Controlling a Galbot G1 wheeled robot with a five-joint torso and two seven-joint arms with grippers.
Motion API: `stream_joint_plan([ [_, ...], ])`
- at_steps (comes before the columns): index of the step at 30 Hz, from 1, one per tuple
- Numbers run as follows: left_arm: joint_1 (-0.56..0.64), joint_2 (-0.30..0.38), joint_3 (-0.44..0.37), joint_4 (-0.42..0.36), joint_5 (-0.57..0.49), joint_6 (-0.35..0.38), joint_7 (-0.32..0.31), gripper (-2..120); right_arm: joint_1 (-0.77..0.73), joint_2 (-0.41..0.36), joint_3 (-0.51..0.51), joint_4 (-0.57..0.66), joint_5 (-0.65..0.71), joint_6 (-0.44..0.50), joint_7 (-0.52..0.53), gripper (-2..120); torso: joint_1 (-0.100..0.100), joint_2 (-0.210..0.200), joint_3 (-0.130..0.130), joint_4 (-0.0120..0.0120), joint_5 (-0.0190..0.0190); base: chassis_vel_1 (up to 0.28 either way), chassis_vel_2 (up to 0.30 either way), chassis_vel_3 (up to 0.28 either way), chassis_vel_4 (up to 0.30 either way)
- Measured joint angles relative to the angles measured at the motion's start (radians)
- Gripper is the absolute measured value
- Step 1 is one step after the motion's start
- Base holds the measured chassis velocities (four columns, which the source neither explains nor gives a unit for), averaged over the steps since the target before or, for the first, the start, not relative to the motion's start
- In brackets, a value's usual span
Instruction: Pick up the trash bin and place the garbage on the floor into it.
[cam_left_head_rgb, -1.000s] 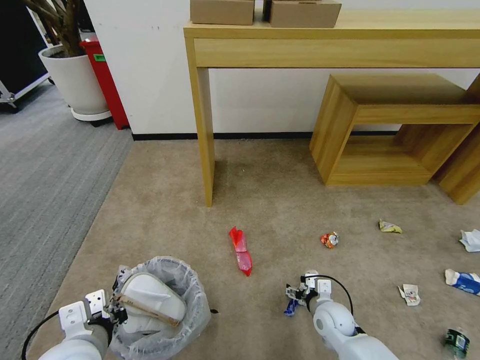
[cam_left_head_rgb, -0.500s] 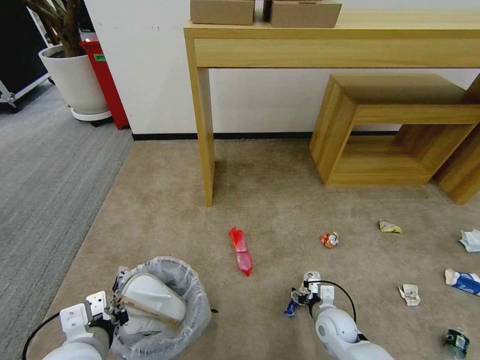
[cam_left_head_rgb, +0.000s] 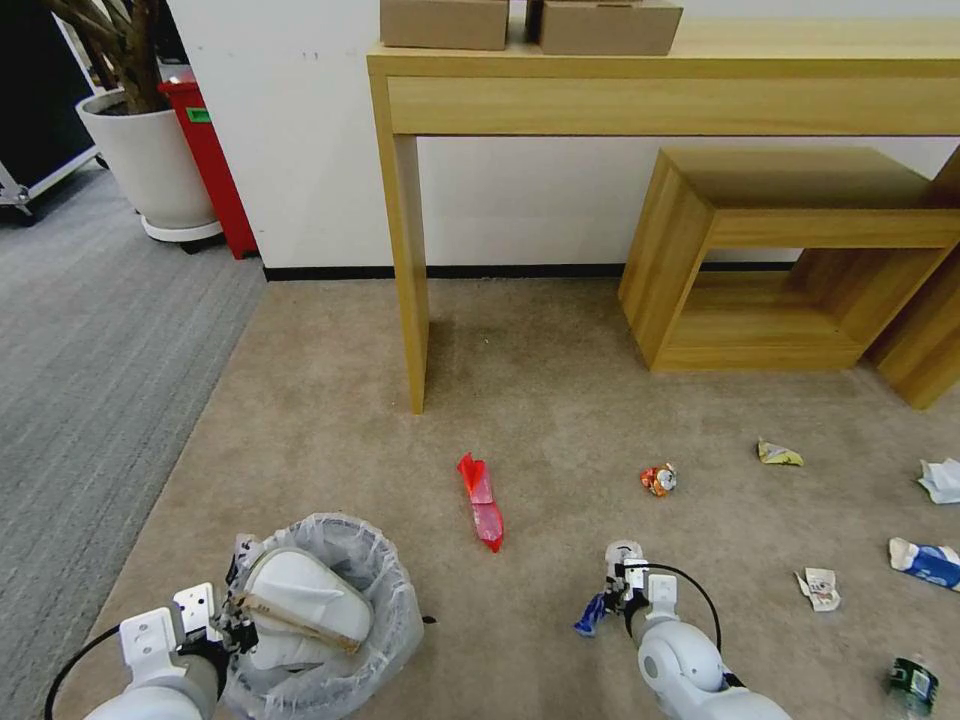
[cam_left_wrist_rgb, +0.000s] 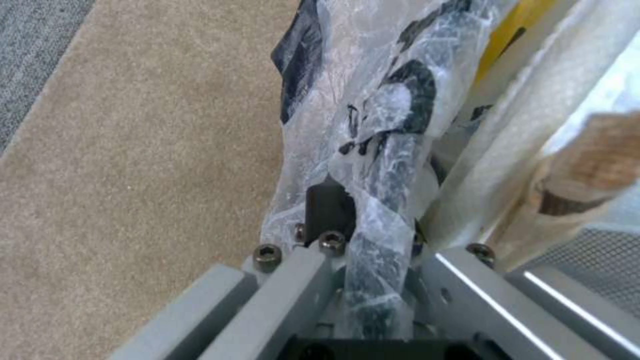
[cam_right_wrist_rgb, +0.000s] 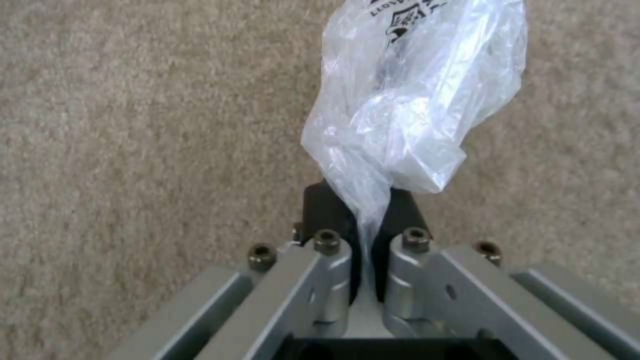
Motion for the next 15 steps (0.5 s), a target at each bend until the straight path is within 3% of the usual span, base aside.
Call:
stream_joint_plan([
  [13,0.005,0.004,-0.001,-0.003,0.001,-0.001,0.001,0,-0.015,-0.007,0.018,0.038,-0.007,0.031,-0.021,0,0.0,0.0,0.0,0.0,0.0,0.0,0.0,0.0,0.0],
  [15,0.004,0.008,-0.001,-0.004,-0.003,-0.001,0.002,0,-0.02,-0.023,0.044,0.084,-0.022,0.101,-0.1,0,0.0,0.0,0.0,-0.0001,-0.0001,0.0,0.0,0.0,0.0],
])
